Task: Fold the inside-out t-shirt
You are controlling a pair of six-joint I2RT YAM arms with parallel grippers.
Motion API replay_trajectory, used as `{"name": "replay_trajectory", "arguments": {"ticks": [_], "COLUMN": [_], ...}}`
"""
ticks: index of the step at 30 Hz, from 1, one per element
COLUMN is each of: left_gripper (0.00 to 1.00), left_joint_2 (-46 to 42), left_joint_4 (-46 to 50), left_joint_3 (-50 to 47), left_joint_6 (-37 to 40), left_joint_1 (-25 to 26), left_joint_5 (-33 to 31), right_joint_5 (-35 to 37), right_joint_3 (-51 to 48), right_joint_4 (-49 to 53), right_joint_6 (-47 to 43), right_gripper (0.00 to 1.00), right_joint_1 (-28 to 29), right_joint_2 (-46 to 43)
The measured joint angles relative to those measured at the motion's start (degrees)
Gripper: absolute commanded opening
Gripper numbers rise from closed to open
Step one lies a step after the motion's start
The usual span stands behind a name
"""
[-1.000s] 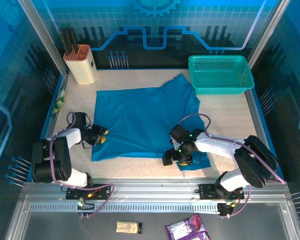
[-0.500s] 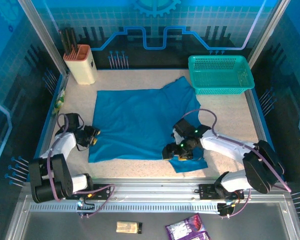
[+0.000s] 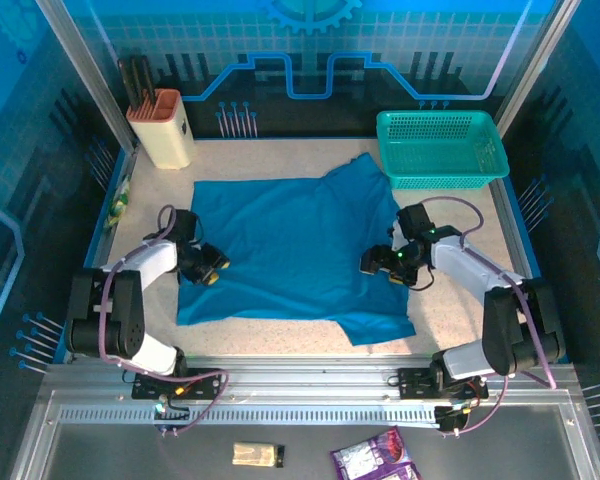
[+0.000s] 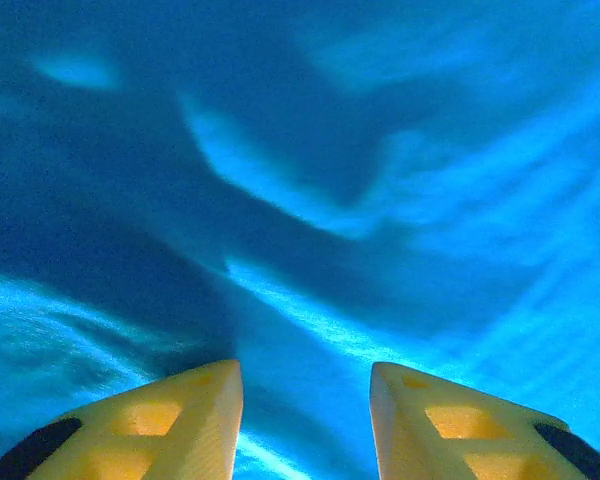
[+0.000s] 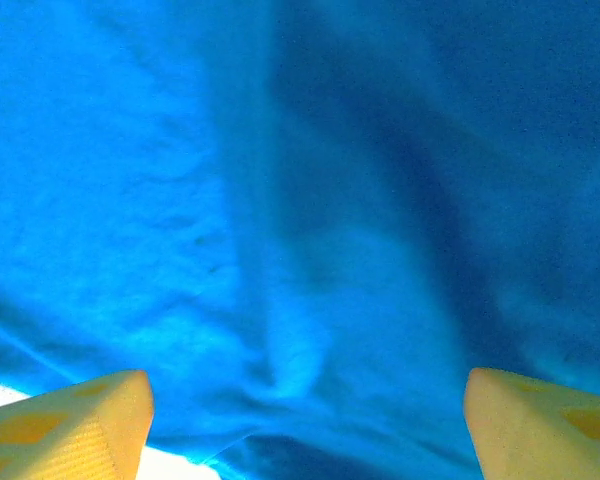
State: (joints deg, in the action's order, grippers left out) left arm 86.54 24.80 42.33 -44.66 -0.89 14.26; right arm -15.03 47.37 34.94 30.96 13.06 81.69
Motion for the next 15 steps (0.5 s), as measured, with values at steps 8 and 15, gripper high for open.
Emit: {"name": "replay_trajectory", "arguments": {"ticks": [8,15], "left_gripper": [0.42,0.42], "left_joint_2": [-3.0,-5.0], "left_joint_4": [-4.5,-4.5], "left_joint_3": [-5.9,-8.2], "left_joint_6": [-0.4,0.0], "left_joint_1": [-8.2,-14.1], "left_joint_5": [4.9,7.7], "right_joint_5": [-0.7,0.7], "right_joint_3": [-8.5,-11.8], "right_joint_4": [-1.9,-2.2], "right_joint_6": [1.3,6.1], "right_gripper": [0.83,0.83], "right_joint_1": [-3.3,-3.3], "right_joint_2": [-0.9,-5.9]}}
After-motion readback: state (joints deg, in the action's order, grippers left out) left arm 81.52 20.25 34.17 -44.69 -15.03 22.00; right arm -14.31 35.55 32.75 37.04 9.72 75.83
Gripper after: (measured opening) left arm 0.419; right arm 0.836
